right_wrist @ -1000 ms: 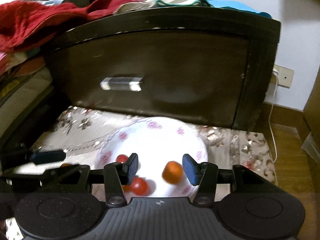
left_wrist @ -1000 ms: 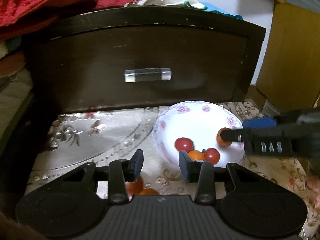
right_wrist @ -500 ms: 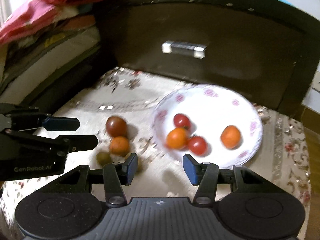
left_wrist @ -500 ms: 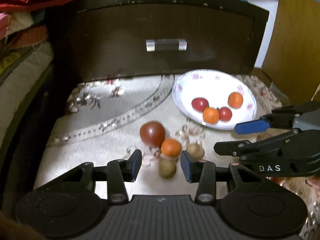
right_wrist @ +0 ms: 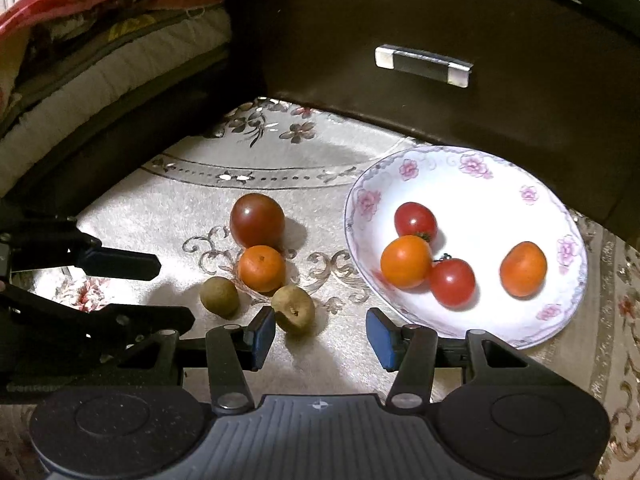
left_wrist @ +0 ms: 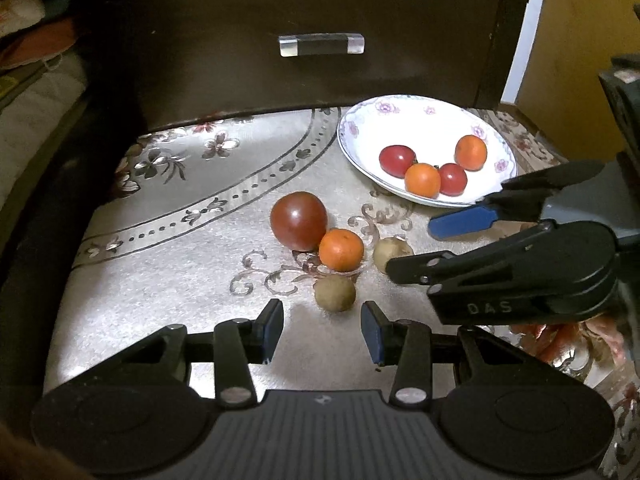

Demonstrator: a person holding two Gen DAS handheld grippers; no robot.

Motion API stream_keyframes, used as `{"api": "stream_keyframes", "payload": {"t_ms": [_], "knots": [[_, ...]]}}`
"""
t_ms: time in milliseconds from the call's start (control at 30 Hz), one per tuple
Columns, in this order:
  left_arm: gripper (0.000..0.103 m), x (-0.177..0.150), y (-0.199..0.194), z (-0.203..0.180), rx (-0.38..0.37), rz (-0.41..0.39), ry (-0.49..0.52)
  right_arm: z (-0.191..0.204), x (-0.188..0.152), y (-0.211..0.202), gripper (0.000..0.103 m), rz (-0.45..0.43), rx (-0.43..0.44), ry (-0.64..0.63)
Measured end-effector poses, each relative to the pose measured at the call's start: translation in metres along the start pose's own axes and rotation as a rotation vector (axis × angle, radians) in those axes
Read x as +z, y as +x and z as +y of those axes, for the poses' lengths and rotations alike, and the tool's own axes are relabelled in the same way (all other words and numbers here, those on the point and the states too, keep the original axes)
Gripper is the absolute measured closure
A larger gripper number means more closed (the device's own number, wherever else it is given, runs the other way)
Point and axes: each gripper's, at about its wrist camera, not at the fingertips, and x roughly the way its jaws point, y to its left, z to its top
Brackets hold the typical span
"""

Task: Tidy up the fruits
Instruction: 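Grasp a small brown fruit with the left tool while the right tool grasps the other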

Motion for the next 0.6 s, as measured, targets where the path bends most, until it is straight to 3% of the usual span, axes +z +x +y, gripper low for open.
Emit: {"api": "stream_keyframes", "payload": {"t_ms": [333, 433, 500, 600], "knots": [[0.055, -0.003, 0.018, -0.005, 0.010, 0.011, 0.057, 0.004, 0.002, 0.014, 0.056, 0.013, 0.020, -0.030], [0.055, -0.001, 0.021, -0.004, 0.009, -0.001, 0.052, 0.005, 0.002, 0.013, 0.064, 0.023, 0.004, -0.046], [0.055, 0.002, 0.022, -0.003, 0.003, -0.015, 0.038, 0.003, 0.002, 0.012, 0.076, 0.029, 0.007, -0.036], [0.055, 0.005, 0.025, -0.001, 0.001, -0.026, 0.022, 0.001, 0.001, 0.010, 0.081, 0.037, 0.007, -0.022]]}}
